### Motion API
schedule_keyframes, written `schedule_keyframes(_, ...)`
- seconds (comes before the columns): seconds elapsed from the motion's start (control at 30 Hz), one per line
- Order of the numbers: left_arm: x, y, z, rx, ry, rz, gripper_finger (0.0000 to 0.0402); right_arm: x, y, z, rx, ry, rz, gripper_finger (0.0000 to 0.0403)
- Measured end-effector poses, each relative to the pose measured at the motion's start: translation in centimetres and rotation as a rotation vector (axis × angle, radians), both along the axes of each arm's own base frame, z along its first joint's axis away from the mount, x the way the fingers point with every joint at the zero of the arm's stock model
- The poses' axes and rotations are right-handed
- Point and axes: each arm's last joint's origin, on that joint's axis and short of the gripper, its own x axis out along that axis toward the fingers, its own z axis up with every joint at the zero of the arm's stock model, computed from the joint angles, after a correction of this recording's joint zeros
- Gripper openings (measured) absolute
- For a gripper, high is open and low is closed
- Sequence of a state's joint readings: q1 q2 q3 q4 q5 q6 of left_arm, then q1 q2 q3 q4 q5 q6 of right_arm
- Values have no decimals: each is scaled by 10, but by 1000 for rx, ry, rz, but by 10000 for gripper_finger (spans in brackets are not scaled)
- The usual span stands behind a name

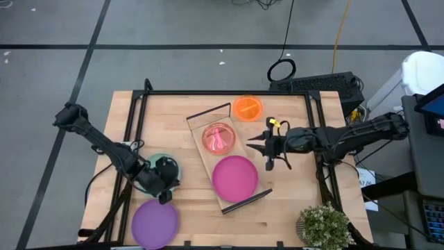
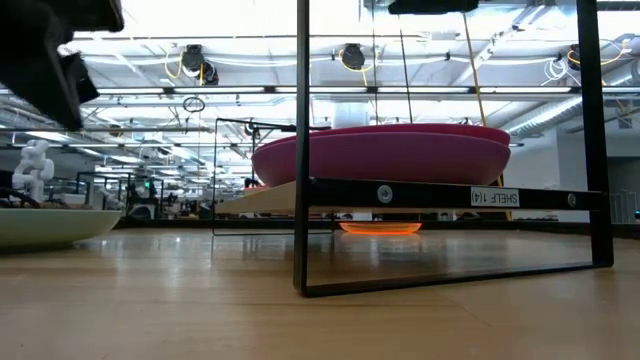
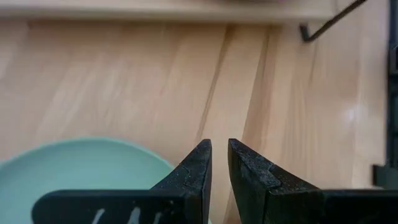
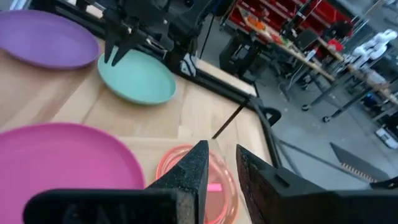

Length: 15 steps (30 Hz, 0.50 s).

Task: Place and stack plates onto a shelf
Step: Stack the gray plate on the pink plate on the shelf

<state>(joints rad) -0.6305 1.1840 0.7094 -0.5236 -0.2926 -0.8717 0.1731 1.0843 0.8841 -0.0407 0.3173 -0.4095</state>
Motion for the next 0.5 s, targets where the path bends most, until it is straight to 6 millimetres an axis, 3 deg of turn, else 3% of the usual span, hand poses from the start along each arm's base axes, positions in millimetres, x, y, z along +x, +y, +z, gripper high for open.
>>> schedule_keyframes(0.17, -1, -10, -12, 5, 63, 13, 58, -1, 0, -4, 0, 43, -2, 68)
schedule_keyframes(0.5, -6, -13, -26, -8, 165, 143, 58, -1, 0, -4, 0, 44, -3, 68)
